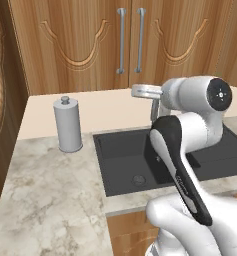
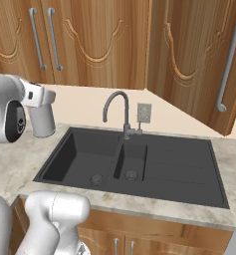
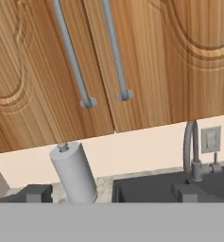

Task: Close all open cabinet doors.

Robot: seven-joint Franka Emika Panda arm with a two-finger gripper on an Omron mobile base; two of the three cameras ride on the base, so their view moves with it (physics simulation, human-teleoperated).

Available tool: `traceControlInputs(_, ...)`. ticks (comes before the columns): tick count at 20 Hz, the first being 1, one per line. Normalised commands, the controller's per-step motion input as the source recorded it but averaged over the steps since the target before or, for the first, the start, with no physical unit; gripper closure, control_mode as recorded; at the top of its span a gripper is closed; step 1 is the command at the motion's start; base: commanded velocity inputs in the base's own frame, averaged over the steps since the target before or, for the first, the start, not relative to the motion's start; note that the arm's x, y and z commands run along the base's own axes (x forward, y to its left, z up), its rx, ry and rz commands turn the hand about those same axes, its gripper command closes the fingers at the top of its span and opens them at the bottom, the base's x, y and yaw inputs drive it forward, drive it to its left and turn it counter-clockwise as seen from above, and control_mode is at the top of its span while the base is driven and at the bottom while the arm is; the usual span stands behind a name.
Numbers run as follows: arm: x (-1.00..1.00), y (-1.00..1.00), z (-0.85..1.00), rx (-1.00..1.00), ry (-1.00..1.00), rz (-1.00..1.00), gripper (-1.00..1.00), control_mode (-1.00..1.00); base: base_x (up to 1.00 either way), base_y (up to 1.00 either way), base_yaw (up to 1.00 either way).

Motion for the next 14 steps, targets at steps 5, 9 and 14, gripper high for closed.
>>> traceControlInputs(5, -0.59, -0.38, 0.0, 0.0, 0.04, 0.04, -1.0, -1.0, 0.0, 0.0, 0.0)
traceControlInputs(9, -0.41, -0.08, 0.01, -0.01, 0.1, 0.0, -1.0, -1.0, 0.0, 0.0, 0.0)
traceControlInputs(14, -0.57, 0.0, 0.12, -0.02, 0.18, 0.0, -1.0, -1.0, 0.0, 0.0, 0.0)
